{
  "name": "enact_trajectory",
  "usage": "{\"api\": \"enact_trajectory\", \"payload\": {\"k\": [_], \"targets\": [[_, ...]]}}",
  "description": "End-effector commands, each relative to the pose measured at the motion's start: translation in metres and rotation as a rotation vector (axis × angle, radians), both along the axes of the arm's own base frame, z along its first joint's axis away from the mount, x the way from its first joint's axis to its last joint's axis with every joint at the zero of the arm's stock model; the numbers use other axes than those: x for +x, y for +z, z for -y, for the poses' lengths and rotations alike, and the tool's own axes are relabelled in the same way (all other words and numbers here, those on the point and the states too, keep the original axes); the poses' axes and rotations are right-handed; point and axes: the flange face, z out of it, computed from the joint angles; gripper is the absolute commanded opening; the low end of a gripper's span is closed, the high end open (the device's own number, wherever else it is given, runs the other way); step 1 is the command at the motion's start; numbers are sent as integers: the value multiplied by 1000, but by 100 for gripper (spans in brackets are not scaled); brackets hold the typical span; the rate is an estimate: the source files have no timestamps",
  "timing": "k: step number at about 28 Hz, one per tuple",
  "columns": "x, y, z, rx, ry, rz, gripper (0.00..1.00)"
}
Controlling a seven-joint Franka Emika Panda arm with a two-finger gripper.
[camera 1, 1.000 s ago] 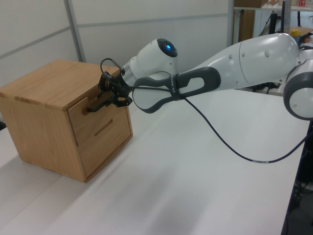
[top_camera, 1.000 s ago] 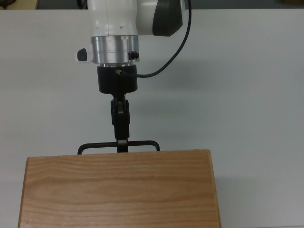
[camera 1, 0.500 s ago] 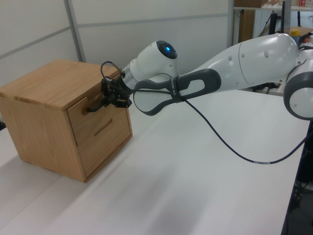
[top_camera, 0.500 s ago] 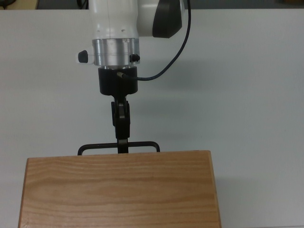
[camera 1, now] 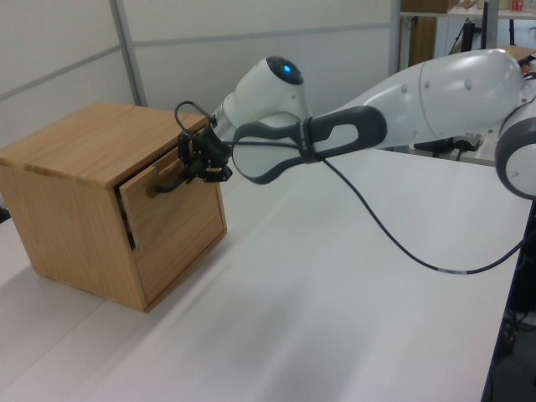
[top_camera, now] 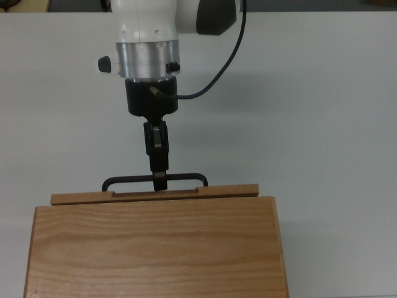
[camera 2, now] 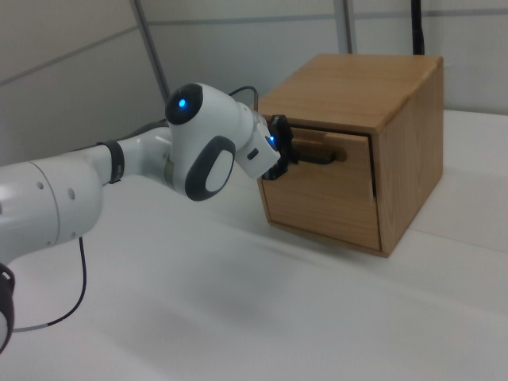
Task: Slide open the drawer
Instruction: 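Close the gripper on the black drawer handle, then pull the handle outward, sliding the upper drawer out of the cabinet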
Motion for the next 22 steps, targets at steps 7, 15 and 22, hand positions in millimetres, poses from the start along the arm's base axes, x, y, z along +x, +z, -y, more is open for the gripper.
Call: {"api": "enact_trajectory", "payload": {"k": [7,15,22], "targets": [[-50,74,11,-12,33,-94,0],[-74,88,15,-34,61,-215,0],[-67,81,23,-32,43,-214,20]]}}
